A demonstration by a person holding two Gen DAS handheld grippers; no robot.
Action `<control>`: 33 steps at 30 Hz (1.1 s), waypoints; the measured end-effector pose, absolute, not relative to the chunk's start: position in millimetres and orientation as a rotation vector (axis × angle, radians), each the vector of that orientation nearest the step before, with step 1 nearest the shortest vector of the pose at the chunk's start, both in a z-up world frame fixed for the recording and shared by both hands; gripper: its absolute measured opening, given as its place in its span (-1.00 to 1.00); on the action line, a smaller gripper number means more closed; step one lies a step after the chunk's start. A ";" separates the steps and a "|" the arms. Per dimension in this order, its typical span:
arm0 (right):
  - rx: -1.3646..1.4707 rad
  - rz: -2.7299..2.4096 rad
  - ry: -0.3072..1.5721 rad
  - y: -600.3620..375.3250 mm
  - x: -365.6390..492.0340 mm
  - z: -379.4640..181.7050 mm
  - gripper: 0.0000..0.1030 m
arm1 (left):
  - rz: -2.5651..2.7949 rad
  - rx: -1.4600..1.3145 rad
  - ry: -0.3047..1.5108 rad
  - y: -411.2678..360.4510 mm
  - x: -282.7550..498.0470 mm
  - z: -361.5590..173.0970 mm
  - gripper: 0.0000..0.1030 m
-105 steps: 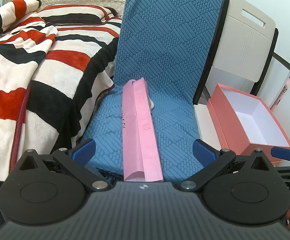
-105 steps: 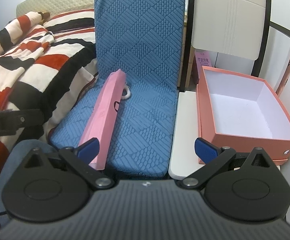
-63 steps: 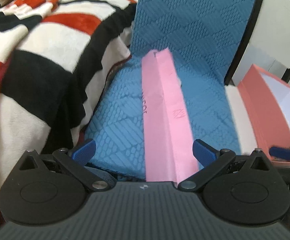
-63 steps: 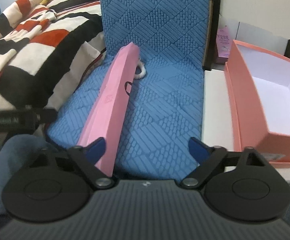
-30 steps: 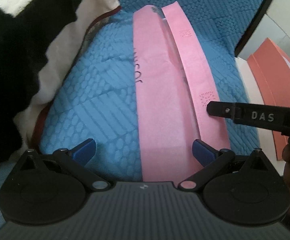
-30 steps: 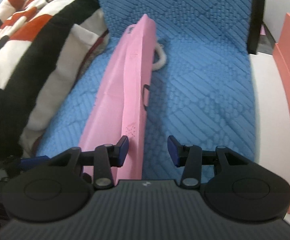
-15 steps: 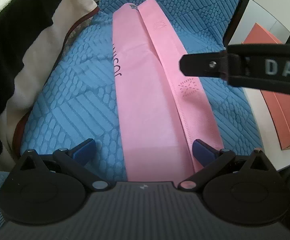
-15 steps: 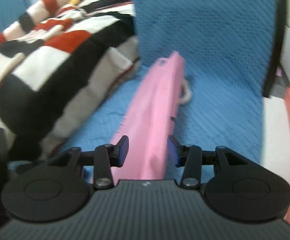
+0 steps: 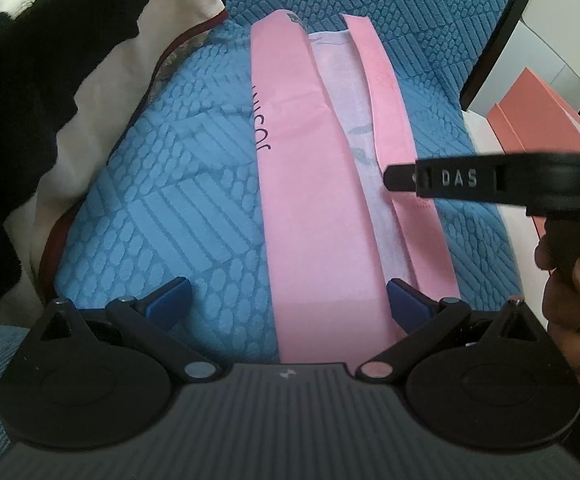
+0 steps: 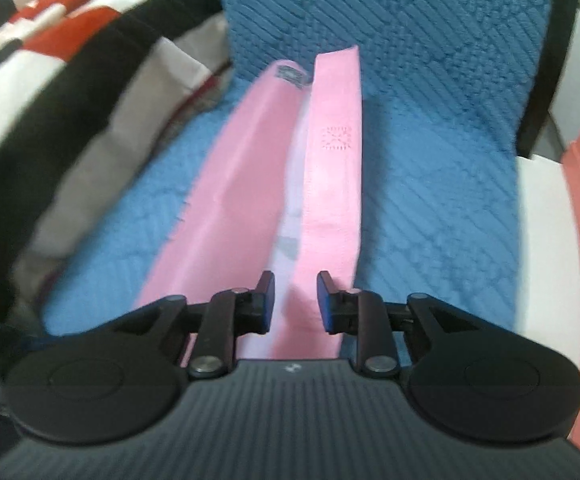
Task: Organize objects
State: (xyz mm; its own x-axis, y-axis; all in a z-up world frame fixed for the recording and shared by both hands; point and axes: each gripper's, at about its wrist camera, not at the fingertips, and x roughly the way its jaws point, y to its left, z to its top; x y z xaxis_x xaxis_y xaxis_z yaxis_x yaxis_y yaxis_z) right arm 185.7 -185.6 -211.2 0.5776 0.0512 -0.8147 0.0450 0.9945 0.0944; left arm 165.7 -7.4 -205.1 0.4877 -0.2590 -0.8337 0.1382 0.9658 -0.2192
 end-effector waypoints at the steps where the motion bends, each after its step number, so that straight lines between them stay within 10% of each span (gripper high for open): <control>1: 0.104 -0.003 0.958 -186.7 184.7 -213.0 -0.30 | -0.241 -0.123 1.034 -7.9 165.5 -205.3 1.00; 8: -0.032 0.024 0.985 -172.5 175.8 -222.4 0.03 | -0.224 -0.091 1.031 -10.7 162.6 -205.6 1.00; 25: -0.229 -0.135 0.886 -180.2 150.1 -206.2 0.02 | -0.170 -0.018 1.006 -13.7 157.8 -206.2 1.00; 30: -0.102 -0.135 0.899 -197.2 147.1 -206.9 -0.68 | -0.140 0.006 0.985 -13.6 158.8 -205.6 1.00; 33: 0.050 -0.178 0.881 -218.0 139.4 -204.4 -0.64 | -0.108 0.032 0.969 -15.3 159.3 -205.8 1.00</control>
State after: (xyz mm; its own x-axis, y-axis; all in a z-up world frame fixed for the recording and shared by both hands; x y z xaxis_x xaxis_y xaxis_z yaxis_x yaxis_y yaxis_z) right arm 139.4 -218.0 -204.4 0.6230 -0.1341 -0.7707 0.1752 0.9841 -0.0296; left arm 159.3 -15.3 -205.8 0.5614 -0.0779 -0.8239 0.1062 0.9941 -0.0216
